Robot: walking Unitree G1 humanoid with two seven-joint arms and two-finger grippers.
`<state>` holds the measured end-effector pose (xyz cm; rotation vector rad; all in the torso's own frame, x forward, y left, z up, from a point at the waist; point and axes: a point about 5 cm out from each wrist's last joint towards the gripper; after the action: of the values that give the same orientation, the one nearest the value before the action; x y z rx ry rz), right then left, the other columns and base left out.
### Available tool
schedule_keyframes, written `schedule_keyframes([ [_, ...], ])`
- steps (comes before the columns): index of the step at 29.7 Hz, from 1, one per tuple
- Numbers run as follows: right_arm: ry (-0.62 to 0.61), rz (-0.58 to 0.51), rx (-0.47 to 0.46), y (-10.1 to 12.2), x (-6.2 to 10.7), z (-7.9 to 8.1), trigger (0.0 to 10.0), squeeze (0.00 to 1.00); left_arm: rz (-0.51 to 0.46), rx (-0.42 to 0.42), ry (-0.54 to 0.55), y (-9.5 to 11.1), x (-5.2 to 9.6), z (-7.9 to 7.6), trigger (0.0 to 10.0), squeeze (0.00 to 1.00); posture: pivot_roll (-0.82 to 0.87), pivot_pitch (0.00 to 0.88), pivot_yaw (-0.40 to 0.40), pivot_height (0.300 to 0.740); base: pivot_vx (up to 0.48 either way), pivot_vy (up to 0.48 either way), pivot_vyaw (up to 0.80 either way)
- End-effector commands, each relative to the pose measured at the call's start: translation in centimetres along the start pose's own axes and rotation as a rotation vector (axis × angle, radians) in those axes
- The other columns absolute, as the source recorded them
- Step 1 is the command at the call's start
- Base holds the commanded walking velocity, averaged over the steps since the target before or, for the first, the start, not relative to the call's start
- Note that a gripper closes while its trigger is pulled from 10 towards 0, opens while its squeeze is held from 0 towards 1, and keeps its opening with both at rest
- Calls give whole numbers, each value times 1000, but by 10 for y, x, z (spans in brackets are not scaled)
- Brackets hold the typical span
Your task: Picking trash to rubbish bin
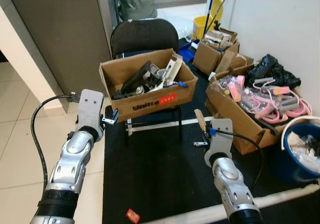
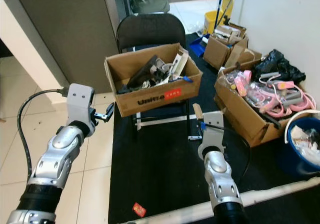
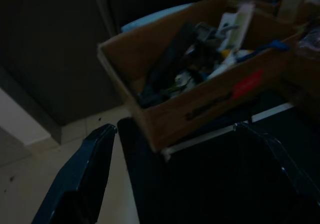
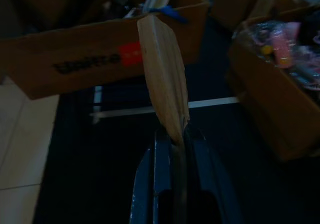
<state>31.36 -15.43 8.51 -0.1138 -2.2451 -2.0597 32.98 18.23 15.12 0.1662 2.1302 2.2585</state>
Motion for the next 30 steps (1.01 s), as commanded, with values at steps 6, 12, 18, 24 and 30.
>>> schedule_keyframes([
  [6, 0, 53, -21, -11, 3, 1, 10000, 0, 25, -7, 10, -6, 2, 4, 10000, 0, 30, 147, 70, 740, 353, 0, -800],
  [12, -7, 51, -14, -11, 3, 0, 10000, 0, 27, -8, 10, -6, 2, 4, 10000, 0, 29, 147, 69, 740, 356, 0, 0],
  [18, -6, 44, -13, -11, 3, 0, 10000, 0, 28, -8, 6, -6, 3, 3, 10000, 0, 29, 147, 70, 740, 356, 0, 0],
  [24, -4, 40, -15, -10, 3, 1, 10000, 0, 28, -11, 5, -6, 3, 3, 10000, 0, 32, 147, 68, 740, 354, 0, 0],
  [30, -1, 34, -18, -8, 2, 1, 10000, 0, 28, -12, 5, -6, 3, 4, 10000, 0, 33, 148, 67, 740, 356, 0, 0],
])
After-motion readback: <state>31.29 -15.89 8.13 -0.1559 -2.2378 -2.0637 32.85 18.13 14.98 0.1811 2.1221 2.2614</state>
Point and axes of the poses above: a point about 5 cm out from each wrist's last joint towards the gripper, its own x axis pointing back from the gripper into the wrist, its own y axis along the axis of the wrist's last joint, z = x × y, and after that the axes turned 5 degrees about x, right-handed
